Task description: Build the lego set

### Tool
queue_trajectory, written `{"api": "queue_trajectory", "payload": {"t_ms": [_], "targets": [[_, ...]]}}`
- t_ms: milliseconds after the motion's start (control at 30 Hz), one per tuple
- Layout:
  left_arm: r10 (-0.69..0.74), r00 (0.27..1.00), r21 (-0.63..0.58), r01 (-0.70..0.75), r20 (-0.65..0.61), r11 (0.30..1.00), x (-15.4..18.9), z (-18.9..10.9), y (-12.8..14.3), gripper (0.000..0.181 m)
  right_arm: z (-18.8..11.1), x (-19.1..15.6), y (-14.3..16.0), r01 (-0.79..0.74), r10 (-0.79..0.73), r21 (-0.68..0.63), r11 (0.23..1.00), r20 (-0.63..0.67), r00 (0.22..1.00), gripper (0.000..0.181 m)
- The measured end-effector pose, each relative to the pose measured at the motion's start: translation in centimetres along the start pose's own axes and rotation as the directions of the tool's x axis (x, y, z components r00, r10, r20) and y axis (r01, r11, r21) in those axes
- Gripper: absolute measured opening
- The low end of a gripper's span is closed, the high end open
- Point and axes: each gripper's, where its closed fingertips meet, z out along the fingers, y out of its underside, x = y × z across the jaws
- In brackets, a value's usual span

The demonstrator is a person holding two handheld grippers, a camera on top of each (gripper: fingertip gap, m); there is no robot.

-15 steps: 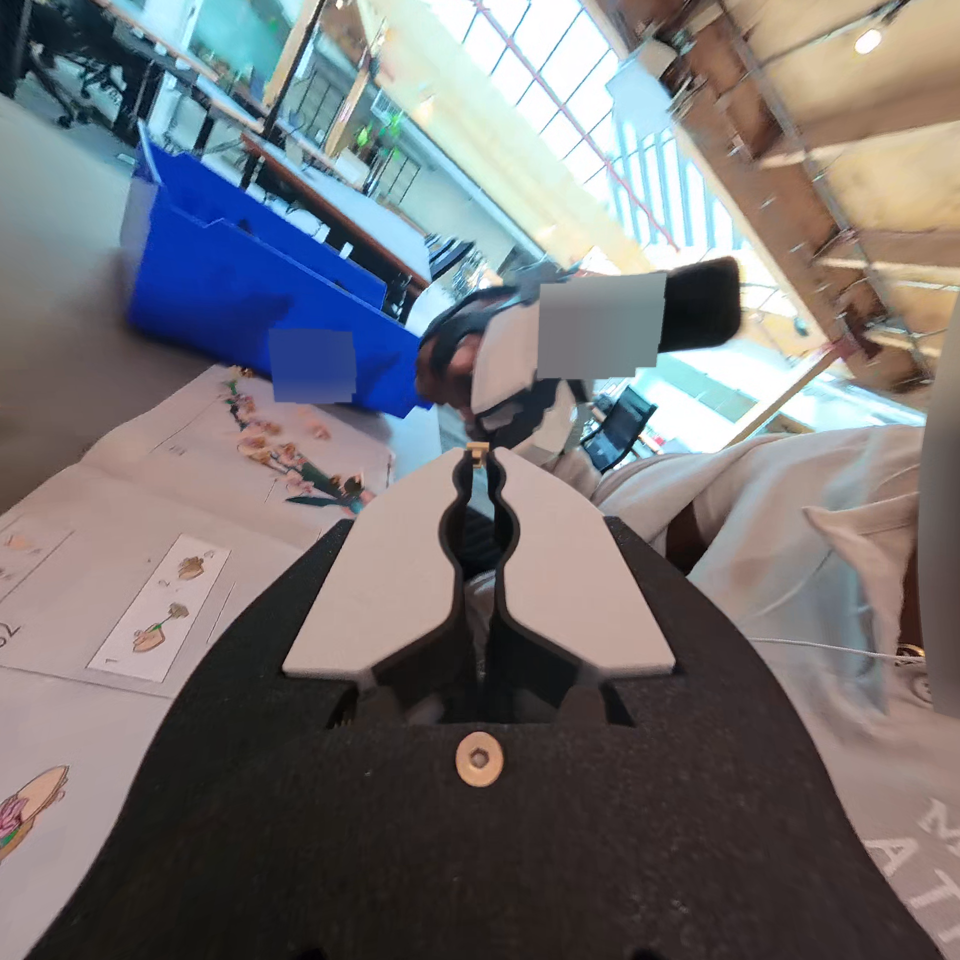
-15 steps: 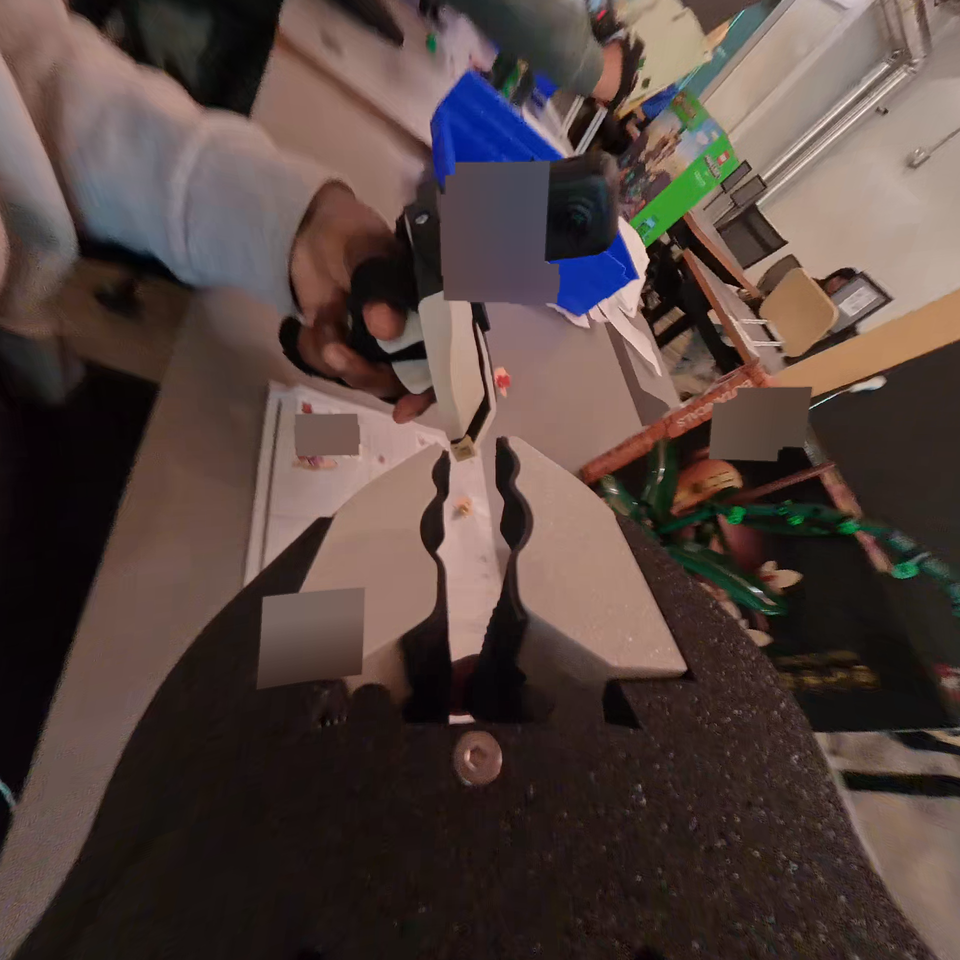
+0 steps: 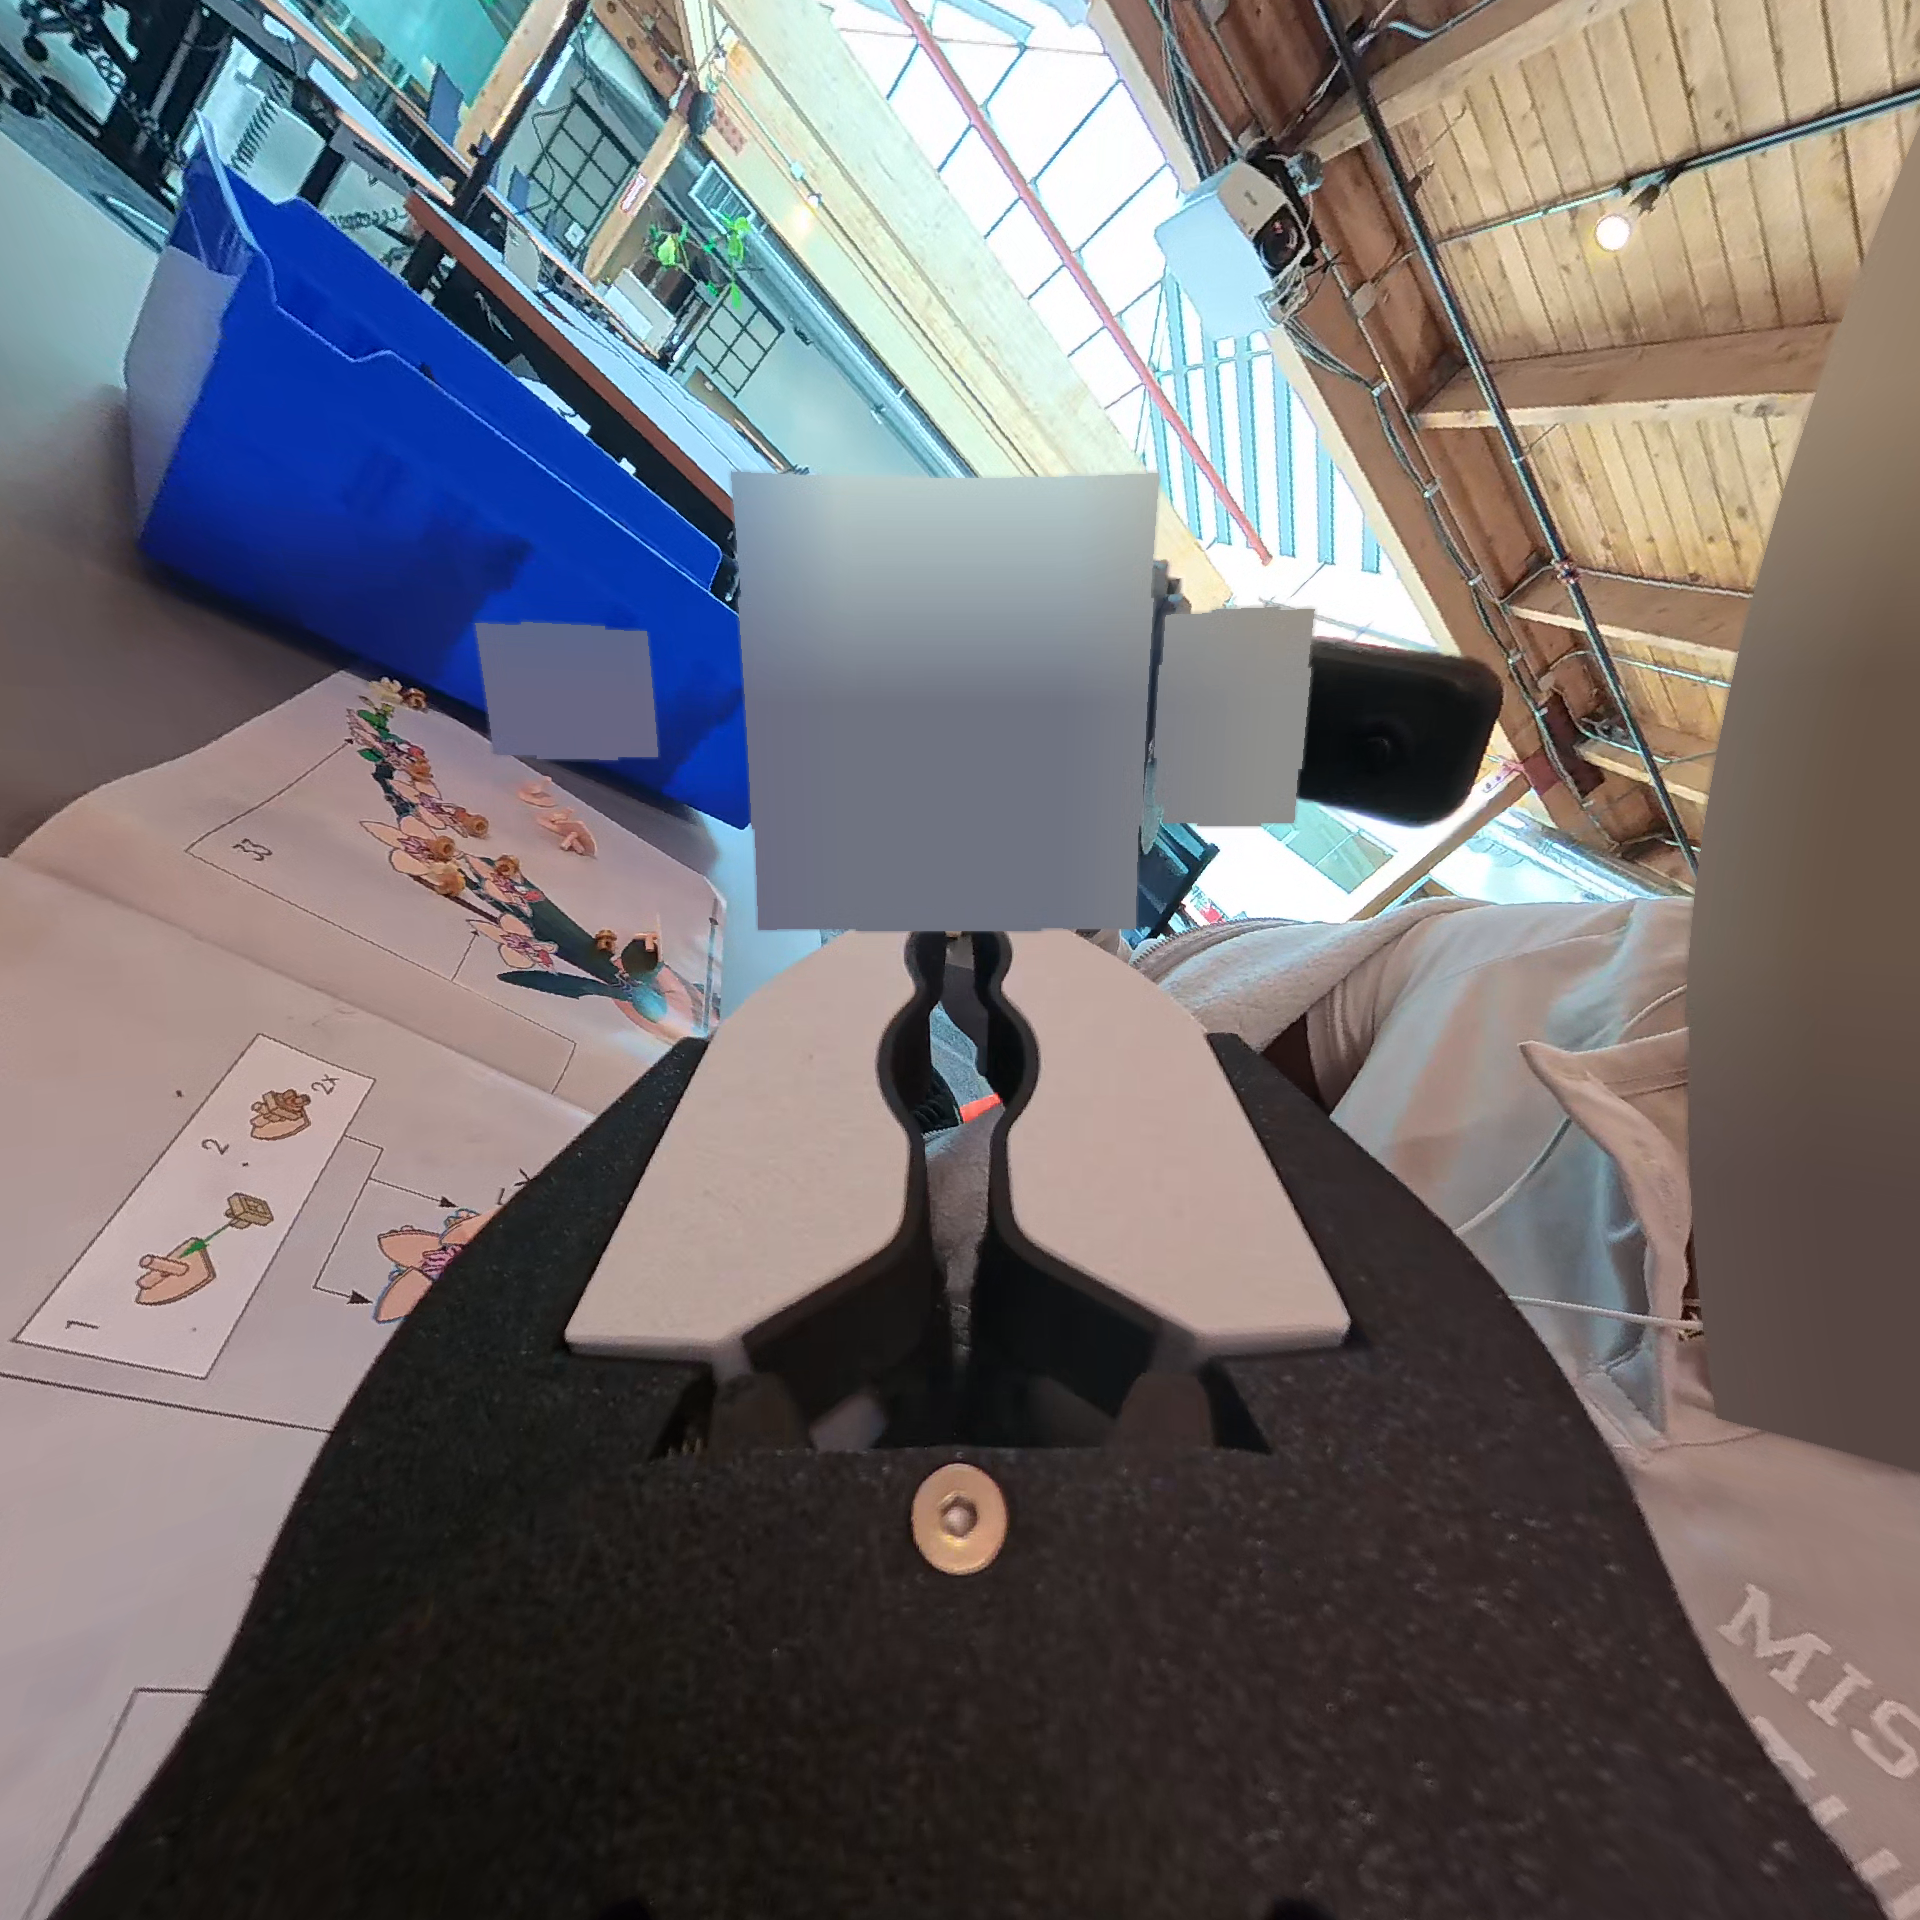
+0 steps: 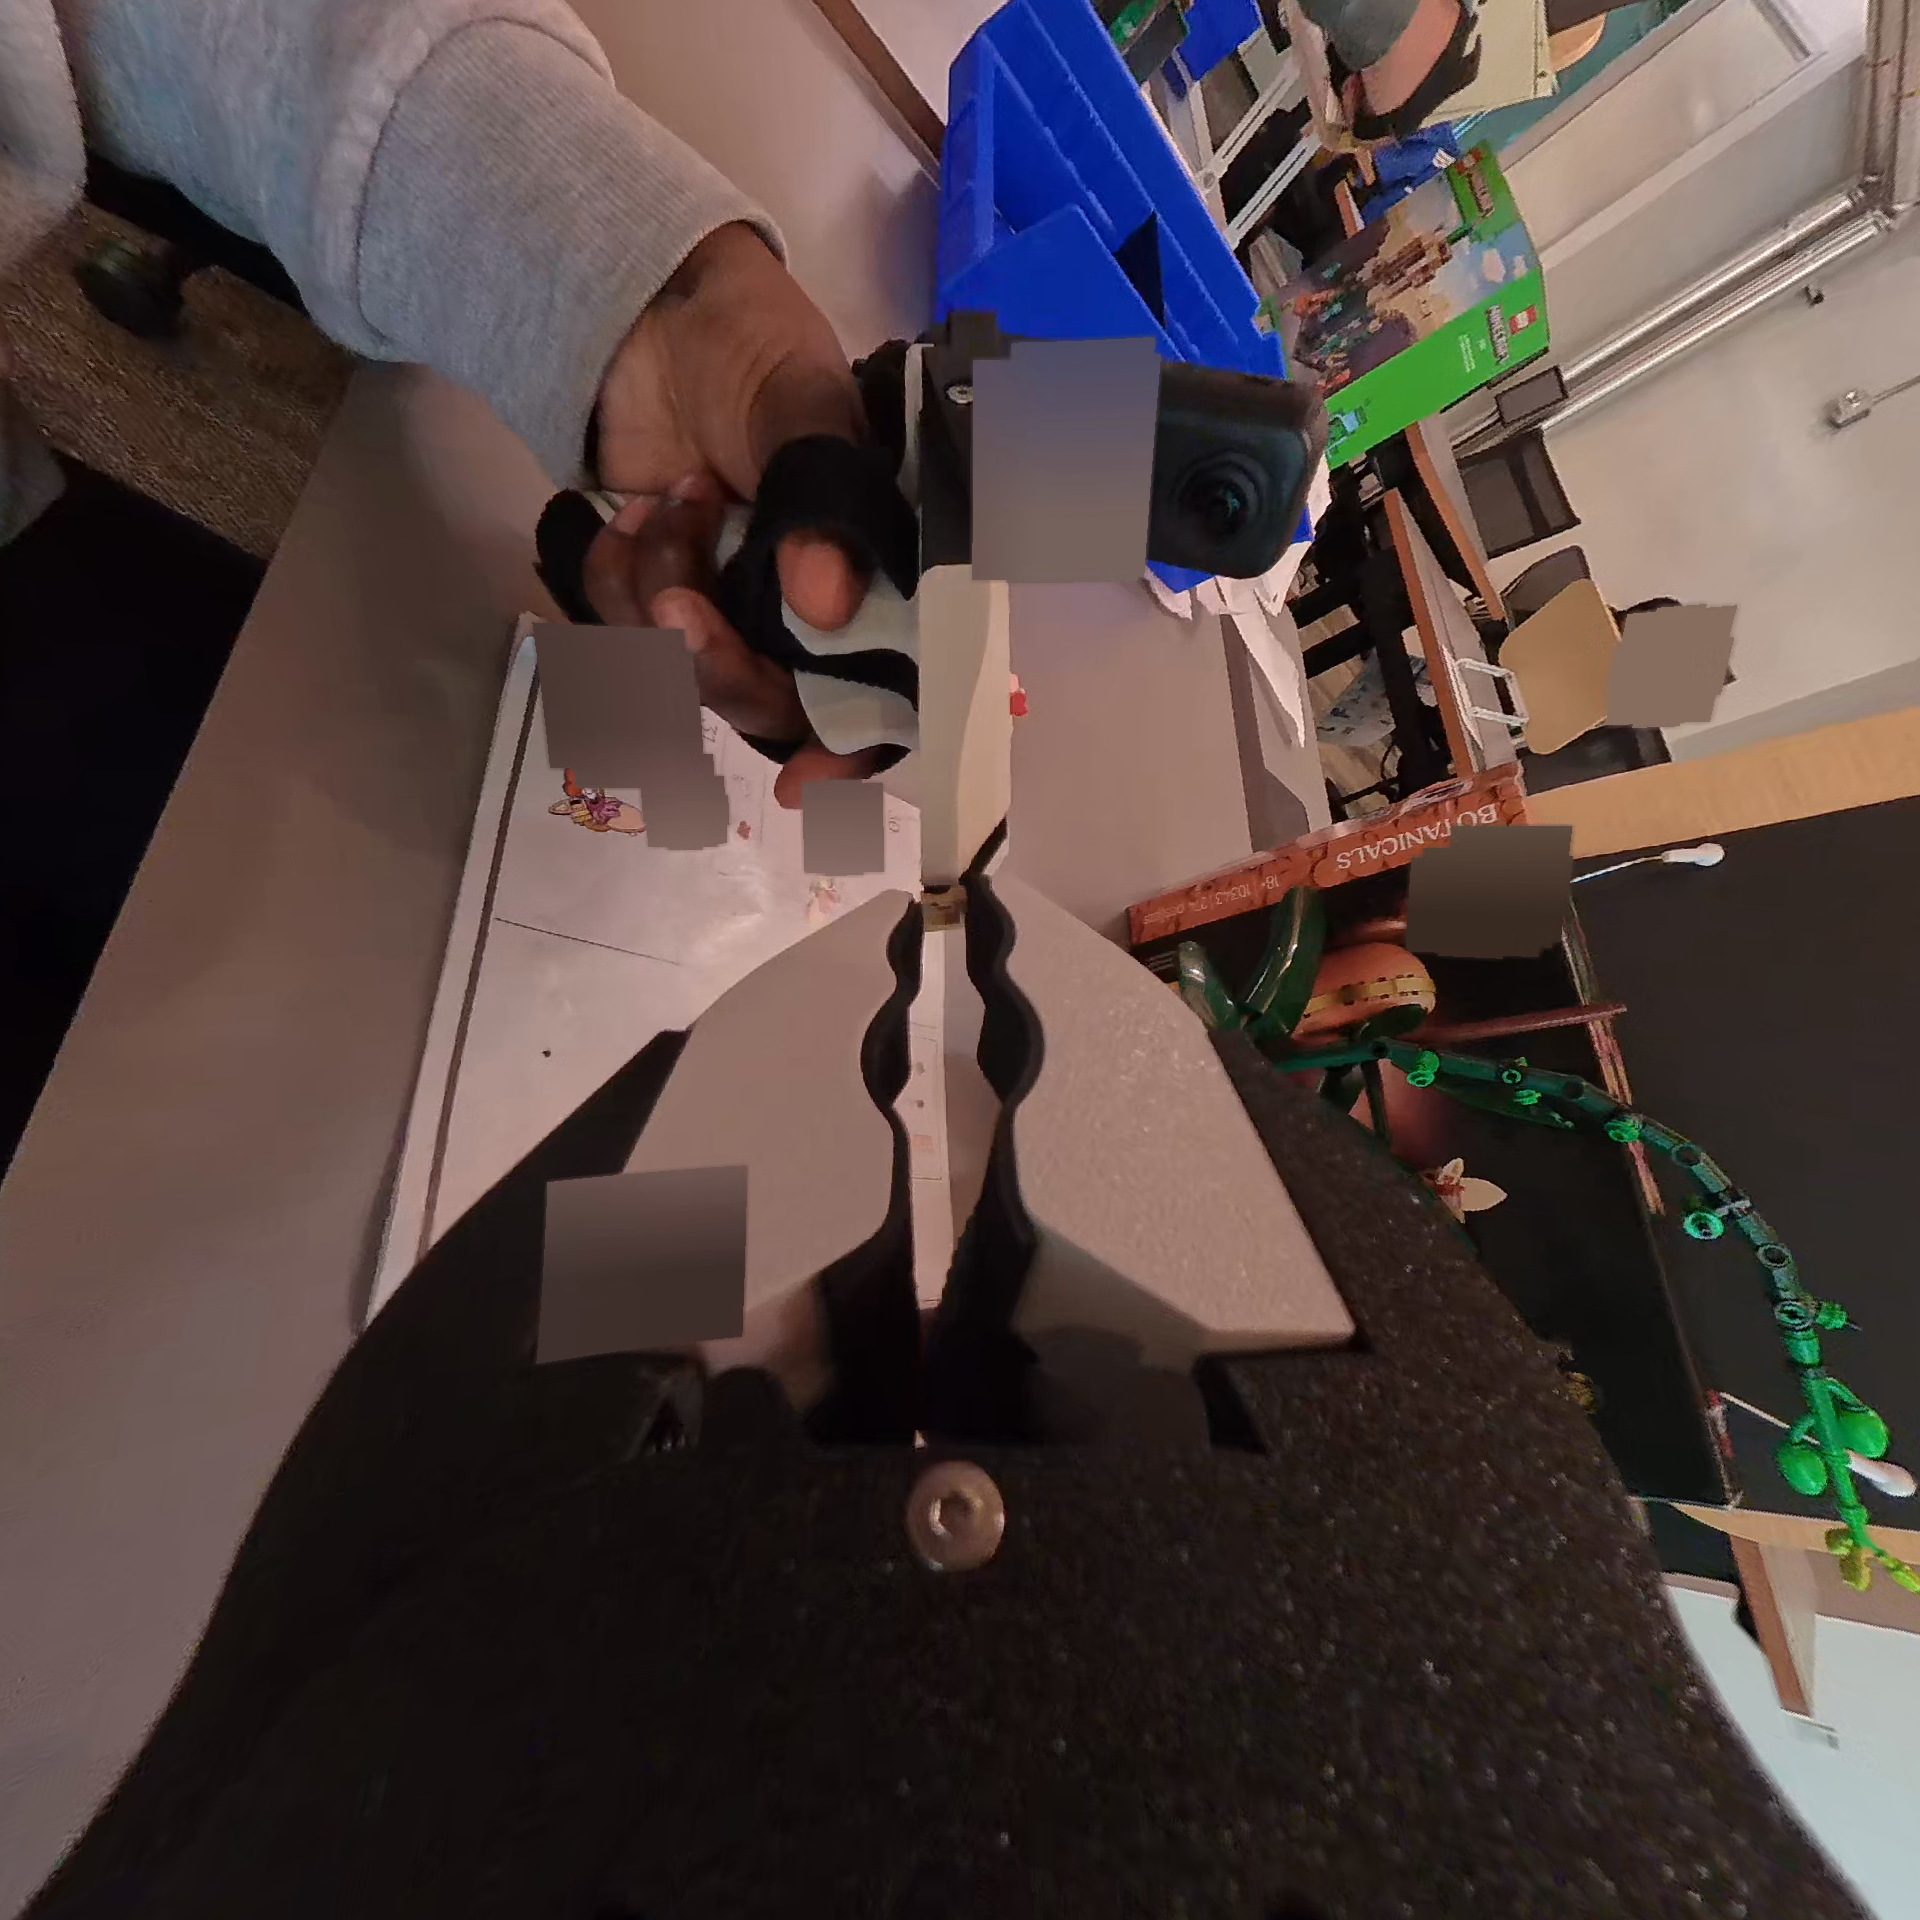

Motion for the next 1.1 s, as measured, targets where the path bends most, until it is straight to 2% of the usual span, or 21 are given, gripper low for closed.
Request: {"api": "queue_trajectory", "payload": {"t_ms": [33, 100, 133, 167, 233, 300, 367, 500, 567, 633, 767, 833, 900, 1000, 1100], "targets": [[0.011, 1.000, 0.001, -0.011, -0.007, 1.000, 0.0, 0.0, 0.0, 0.004, 0.0, 0.0, 0.0, -0.026, 0.026, 0.010, 1.000, 0.008, 1.000, 0.008], [0.034, 0.999, -0.018, -0.035, -0.026, 0.999, 0.3, 0.1, 0.2, 0.007, -0.2, -0.1, -0.1, -0.105, 0.103, 0.051, 0.993, 0.040, 0.994, 0.008], [0.057, 0.998, -0.042, -0.058, -0.022, 0.997, 0.2, 0.0, 0.4, 0.016, -0.5, 0.1, 0.0, -0.149, 0.146, 0.073, 0.986, 0.044, 0.988, 0.008], [0.101, 0.995, -0.075, -0.100, 0.007, 0.992, -0.2, -0.1, 0.7, 0.026, -0.7, 0.2, 0.2, -0.201, 0.196, 0.093, 0.975, 0.056, 0.979, 0.008], [0.262, 0.957, -0.177, -0.238, 0.123, 0.955, -1.8, -0.6, 1.5, 0.027, -1.1, -0.1, 1.0, -0.321, 0.309, 0.106, 0.941, 0.115, 0.944, 0.008], [0.466, 0.856, -0.338, -0.379, 0.226, 0.861, -3.8, -1.2, 2.6, 0.023, -1.3, -0.7, 2.0, -0.424, 0.406, 0.099, 0.900, 0.163, 0.899, 0.008], [0.598, 0.766, -0.488, -0.440, 0.234, 0.754, -5.0, -1.3, 4.3, 0.022, -1.3, -1.9, 3.3, -0.518, 0.496, 0.052, 0.854, 0.225, 0.839, 0.008], [0.712, 0.671, -0.696, -0.411, 0.208, 0.589, -7.8, -1.3, 7.5, 0.021, -0.6, -5.6, 6.2, -0.625, 0.621, -0.109, 0.773, 0.335, 0.709, 0.008], [0.742, 0.636, -0.740, -0.392, 0.211, 0.546, -9.0, -1.3, 8.2, 0.021, 0.1, -7.1, 7.2, -0.647, 0.655, -0.168, 0.744, 0.373, 0.657, 0.008], [0.748, 0.620, -0.740, -0.384, 0.236, 0.552, -9.7, -1.0, 8.1, 0.017, 0.8, -7.8, 7.9, -0.647, 0.671, -0.214, 0.732, 0.387, 0.632, 0.008], [0.725, 0.619, -0.758, -0.305, 0.303, 0.577, -11.0, -0.7, 8.4, 0.016, 1.4, -7.7, 9.2, -0.507, 0.561, -0.243, 0.827, 0.415, 0.716, 0.008], [0.731, 0.614, -0.765, -0.303, 0.299, 0.568, -11.0, -0.4, 8.6, 0.011, 1.5, -7.3, 9.3, -0.479, 0.540, -0.253, 0.841, 0.450, 0.711, 0.007], [0.748, 0.610, -0.778, -0.326, 0.261, 0.538, -10.9, -0.5, 8.8, 0.001, 1.6, -7.1, 9.0, -0.485, 0.545, -0.256, 0.836, 0.486, 0.683, 0.008], [0.741, 0.643, -0.789, -0.346, 0.195, 0.507, -10.8, -1.2, 8.8, 0.000, 1.8, -7.5, 8.3, -0.525, 0.574, -0.257, 0.811, 0.519, 0.633, 0.008], [0.726, 0.669, -0.780, -0.365, 0.159, 0.508, -10.3, -1.7, 8.2, 0.001, 1.7, -7.6, 9.0, -0.563, 0.646, -0.320, 0.762, 0.445, 0.620, 0.008]]}}
